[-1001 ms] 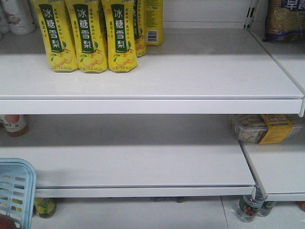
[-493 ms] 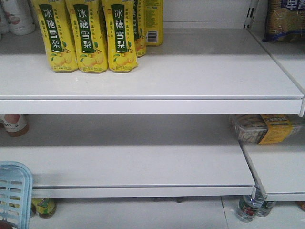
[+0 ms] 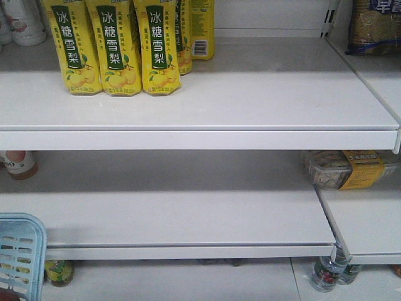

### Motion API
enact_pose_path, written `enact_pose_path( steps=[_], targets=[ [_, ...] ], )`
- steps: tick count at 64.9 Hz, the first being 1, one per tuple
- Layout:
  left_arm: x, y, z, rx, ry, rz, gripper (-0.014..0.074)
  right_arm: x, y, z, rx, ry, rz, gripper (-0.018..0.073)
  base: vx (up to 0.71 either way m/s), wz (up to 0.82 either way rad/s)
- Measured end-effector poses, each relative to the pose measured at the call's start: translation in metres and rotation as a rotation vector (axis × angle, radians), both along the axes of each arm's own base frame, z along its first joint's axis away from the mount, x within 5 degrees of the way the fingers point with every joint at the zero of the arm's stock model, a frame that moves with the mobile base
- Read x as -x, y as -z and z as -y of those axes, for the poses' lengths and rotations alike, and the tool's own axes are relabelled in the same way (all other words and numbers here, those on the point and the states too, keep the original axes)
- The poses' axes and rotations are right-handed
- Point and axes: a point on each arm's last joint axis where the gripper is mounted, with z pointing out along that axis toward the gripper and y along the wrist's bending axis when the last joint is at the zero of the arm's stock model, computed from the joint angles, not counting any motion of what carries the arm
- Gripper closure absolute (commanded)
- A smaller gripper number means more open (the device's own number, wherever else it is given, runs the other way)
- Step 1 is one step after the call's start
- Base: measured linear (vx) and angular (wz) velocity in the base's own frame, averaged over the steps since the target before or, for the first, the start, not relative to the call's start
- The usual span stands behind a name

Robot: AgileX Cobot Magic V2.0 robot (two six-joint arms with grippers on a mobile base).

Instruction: Place coke in basket with both arms

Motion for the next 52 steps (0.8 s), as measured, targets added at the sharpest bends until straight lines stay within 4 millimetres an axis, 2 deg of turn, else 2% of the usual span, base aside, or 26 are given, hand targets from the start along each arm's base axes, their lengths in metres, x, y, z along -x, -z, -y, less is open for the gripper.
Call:
enact_pose_path(
  steps=[52],
  targets=[
    [0.0000, 0.0000, 0.0000, -0.001, 0.000, 0.000, 0.0603, 0.0000, 0.0000, 0.0000, 0.000, 0.000, 0.000, 0.0569, 0.00, 0.00]
  ],
)
